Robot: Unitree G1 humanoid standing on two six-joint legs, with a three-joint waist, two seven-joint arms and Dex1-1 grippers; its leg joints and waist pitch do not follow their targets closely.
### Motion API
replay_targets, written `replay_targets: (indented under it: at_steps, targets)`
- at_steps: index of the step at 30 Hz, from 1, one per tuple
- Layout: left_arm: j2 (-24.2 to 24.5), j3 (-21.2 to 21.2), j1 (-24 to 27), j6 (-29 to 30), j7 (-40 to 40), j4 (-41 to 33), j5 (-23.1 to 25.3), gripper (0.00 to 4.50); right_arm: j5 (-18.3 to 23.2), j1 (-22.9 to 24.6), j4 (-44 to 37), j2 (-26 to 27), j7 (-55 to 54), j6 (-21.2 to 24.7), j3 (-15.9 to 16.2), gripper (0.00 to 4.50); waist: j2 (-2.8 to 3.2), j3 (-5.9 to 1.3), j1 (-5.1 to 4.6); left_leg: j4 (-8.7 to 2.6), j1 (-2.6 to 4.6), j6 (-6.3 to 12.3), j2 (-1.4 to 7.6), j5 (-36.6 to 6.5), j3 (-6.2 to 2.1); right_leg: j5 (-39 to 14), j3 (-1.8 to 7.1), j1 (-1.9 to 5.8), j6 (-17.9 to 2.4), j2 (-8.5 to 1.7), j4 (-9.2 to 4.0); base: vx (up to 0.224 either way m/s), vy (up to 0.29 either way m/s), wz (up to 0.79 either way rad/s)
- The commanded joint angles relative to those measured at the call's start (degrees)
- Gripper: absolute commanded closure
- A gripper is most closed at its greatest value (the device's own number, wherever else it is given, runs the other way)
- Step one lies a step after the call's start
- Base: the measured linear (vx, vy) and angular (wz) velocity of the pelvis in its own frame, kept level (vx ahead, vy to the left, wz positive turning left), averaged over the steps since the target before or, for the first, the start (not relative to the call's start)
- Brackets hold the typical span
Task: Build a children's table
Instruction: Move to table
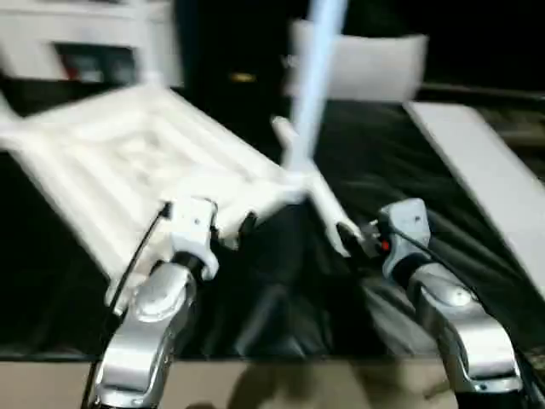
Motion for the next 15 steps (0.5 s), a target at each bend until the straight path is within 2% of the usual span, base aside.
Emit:
replay_targets:
  at_steps: [1,2,3,4,5,6,7,8,9,10,11,12,13,14,15]
  targets:
    - [0.2,-0.8,-0.1,0.7,-1.1,-0.5,0.4,0.05,-0.1,-1.1,-0.7,-1.4,0.2,1.7,-1.0,0.0,1.45,-4.93,-2.63,-4.66,12.26,24.76,9.97,15.6,-9.1,-6.3,0.63,-9.7,0.3,-0.61,6.42,0.211,0.019,0.08]
    - [0.7,-1.1,-0.3,0.8,-1.5,-0.6,0.7,0.05,0.1,-2.4,-0.7,-2.1,0.5,2.8,-1.1,0.0,1.55,-3.71,-1.6,-4.79,9.67,24.21,8.83,18.5,-6.79,-2.8,1.26,-10.99,4.2,-1.15,8.01,0.184,0.009,0.11]
    - [0.9,-1.2,-0.3,0.8,-1.7,-0.7,0.8,0.05,0.1,-2.7,-0.6,-2.2,0.5,3.1,-1.1,0.0,0.83,-3.72,-1.78,-5.47,9.09,23.93,9.1,18.0,-5.84,-0.1,1.54,-11.63,5.0,-1.54,8.36,0.184,0.009,0.11]
    - [1.0,-1.3,-0.4,0.9,-1.9,-0.7,0.8,0.05,0.1,-3.0,-0.5,-2.4,0.5,3.4,-1.1,0.0,0.12,-3.45,-1.72,-6.7,8.1,23.72,8.14,16.4,-3.75,4.3,1.71,-12.52,5.2,-1.76,8.32,0.145,0.001,0.06]
    - [1.9,-2.0,-0.8,1.3,-3.3,-0.9,0.8,0.05,1.1,-5.3,0.7,-2.7,1.0,6.0,-1.7,0.0,-1.42,-2.77,-1.49,-7.62,6.09,22.48,5.89,9.3,-0.95,10.3,3.45,-11.09,1.6,-2.77,4.01,0.125,-0.044,0.02]
    - [1.9,-2.0,-0.8,1.3,-3.3,-0.9,0.8,0.05,1.1,-5.3,0.7,-2.7,1.0,6.0,-1.7,0.0,-2.98,-2.43,-1.31,-6.91,5.19,20.39,3.52,4.8,1.22,12.4,4.7,-9.8,-0.1,-3.4,-0.05,0.125,-0.044,0.02]
    - [3.3,-2.9,-1.2,1.8,-5.4,-1.5,0.3,0.05,1.4,-8.5,2.8,-3.5,1.7,9.7,-1.8,0.0,-5.99,-3.39,0.38,-1.59,1.36,14.23,-2.07,-2.0,2.64,1.1,10.95,-3.88,1.0,-7.5,-5.2,0.088,-0.109,0.02]
    - [6.0,-4.1,-2.0,4.0,-9.3,-2.8,-1.4,0.05,2.6,-14.2,7.5,-4.5,3.1,15.5,-2.0,0.0,-5.31,-4.39,0.77,2.3,-1.08,8.16,-1.51,1.5,0.44,2.3,13.26,0.15,-6.4,-11.93,-4.32,0.09,-0.112,-0.09]
    - [6.1,-4.1,-2.0,4.1,-9.5,-2.9,-1.4,0.05,2.6,-14.4,7.7,-4.6,3.2,15.6,-2.0,0.0,-4.57,-4.29,0.92,1.48,-1.32,4.9,-0.94,6.0,-0.13,10.1,11.93,0.16,-8.5,-11.62,-3.14,0.09,-0.112,-0.09]
    - [7.1,-4.5,-2.3,4.7,-10.9,-3.4,-2.0,0.05,2.6,-16.1,9.4,-5.3,4.5,16.9,-1.3,0.0,-4.46,-3.74,0.4,-0.07,-1.58,-0.14,-0.41,13.8,-0.28,27.8,9.37,-1.15,-9.7,-9.08,-1.67,0.083,-0.071,-0.21]
    - [8.3,-4.9,-2.5,5.6,-12.6,-4.0,-2.7,0.05,3.3,-17.8,11.2,-5.9,6.1,18.7,-0.8,0.0,-3.96,-3.56,0.39,-1.76,-1.38,-1.45,-0.03,17.1,-0.04,34.5,7.97,-2.0,-9.7,-7.22,-1.17,0.0,0.0,0.0]
    - [8.3,-4.9,-2.5,5.6,-12.6,-4.0,-2.7,0.05,3.3,-17.8,11.2,-5.9,6.1,18.7,-0.8,0.0,-2.39,-3.56,-0.27,-3.59,-1.65,-2.33,0.77,22.5,0.45,41.2,6.52,-2.56,-10.3,-4.27,0.09,0.0,0.0,0.0]
    - [8.3,-4.9,-2.5,5.6,-12.6,-4.0,-2.7,0.05,3.3,-17.8,11.2,-5.9,6.1,18.7,-0.8,0.0,-1.3,-4.02,-0.44,-3.31,0.22,-1.75,2.89,24.8,0.23,39.6,6.25,-3.58,-12.4,-3.77,0.29,0.0,0.0,0.0]
    - [11.2,-5.7,-3.2,6.8,-15.9,-5.3,-3.6,0.05,3.2,-21.7,16.3,-7.1,8.7,21.3,0.8,0.0,-1.31,-4.18,-0.92,-3.68,0.54,-1.92,3.89,25.2,-0.28,32.9,5.7,-3.47,-14.7,-4.06,-0.03,0.0,0.0,0.0]
    - [11.8,-5.8,-3.4,7.0,-16.7,-5.5,-3.7,0.05,3.0,-22.6,17.9,-7.3,9.1,21.3,1.2,0.0,-1.32,-3.95,-0.92,-3.9,0.8,-2.16,3.94,22.3,-0.23,27.8,5.58,-3.81,-15.5,-4.3,-0.64,0.0,0.0,0.0]
